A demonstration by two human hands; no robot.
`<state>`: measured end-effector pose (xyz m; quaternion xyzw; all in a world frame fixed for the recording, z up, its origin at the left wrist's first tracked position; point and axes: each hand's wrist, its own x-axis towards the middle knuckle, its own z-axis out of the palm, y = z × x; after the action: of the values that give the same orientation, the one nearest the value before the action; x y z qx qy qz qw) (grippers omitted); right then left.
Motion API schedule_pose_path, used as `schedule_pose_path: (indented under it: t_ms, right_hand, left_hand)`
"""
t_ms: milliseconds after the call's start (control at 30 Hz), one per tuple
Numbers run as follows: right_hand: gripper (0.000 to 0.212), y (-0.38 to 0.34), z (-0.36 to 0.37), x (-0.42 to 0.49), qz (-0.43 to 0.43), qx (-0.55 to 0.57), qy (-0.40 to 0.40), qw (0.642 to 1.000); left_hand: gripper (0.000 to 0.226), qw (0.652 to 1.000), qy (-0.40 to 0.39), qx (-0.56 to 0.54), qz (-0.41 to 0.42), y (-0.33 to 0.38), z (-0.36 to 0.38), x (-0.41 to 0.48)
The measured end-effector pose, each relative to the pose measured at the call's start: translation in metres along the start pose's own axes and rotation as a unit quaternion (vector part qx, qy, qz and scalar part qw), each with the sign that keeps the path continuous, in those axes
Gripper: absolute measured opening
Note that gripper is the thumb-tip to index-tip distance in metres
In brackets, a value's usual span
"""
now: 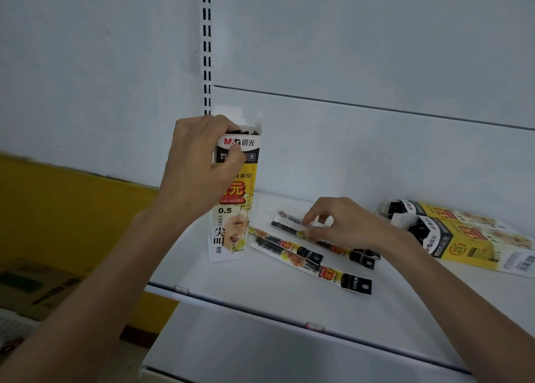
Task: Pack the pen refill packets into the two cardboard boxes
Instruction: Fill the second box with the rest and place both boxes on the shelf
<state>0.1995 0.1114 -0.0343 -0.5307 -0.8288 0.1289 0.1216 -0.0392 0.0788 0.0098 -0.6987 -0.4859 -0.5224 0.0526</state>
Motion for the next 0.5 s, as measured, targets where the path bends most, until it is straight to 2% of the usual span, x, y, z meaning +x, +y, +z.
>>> schedule_pose_path:
  t_ms: [167,267,400,500]
  right_hand:
    - [0.041,-0.005,0.004,0.000,0.001,-0.118,-0.007,0.993]
    - [0.040,-0.006,0.007,-0.001,-0.011,-0.151,-0.011,0.988]
    - [0.042,-0.010,0.004,-0.001,-0.020,-0.131,0.002,0.991]
    - [0.047,-0.012,0.005,0.002,-0.013,-0.189,-0.025,0.982]
  left_hand:
    - [0.031,1.000,-0.005,-0.006,-0.001,0.000,0.000,0.000]
    - [0.033,1.000,-0.007,-0.002,0.001,-0.001,-0.001,0.000]
    - [0.035,1.000,-0.010,-0.008,0.004,-0.001,-0.003,0.000]
    - [0.036,1.000,-0.016,-0.008,0.003,-0.001,-0.004,0.001]
